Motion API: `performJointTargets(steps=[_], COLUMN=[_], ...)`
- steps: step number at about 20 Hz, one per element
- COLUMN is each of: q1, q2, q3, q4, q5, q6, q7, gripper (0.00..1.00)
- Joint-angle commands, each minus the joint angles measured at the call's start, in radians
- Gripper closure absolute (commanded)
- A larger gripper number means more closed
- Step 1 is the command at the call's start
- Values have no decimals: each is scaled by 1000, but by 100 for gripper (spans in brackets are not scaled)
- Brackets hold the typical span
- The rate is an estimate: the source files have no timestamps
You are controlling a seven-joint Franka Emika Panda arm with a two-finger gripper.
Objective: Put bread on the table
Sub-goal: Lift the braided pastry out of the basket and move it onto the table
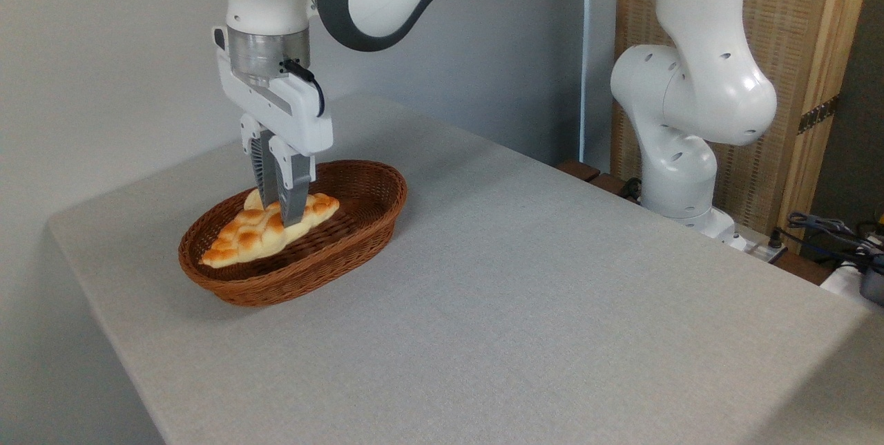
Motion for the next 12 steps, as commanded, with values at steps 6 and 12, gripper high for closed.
performJointTargets(steps=[6, 12], q1=[-1, 1], q2=[-23, 12], q3=[179, 211], q4=[9, -14], q5=[94, 185], q6=[-118, -118], q7=[185, 196], gripper=[55, 0])
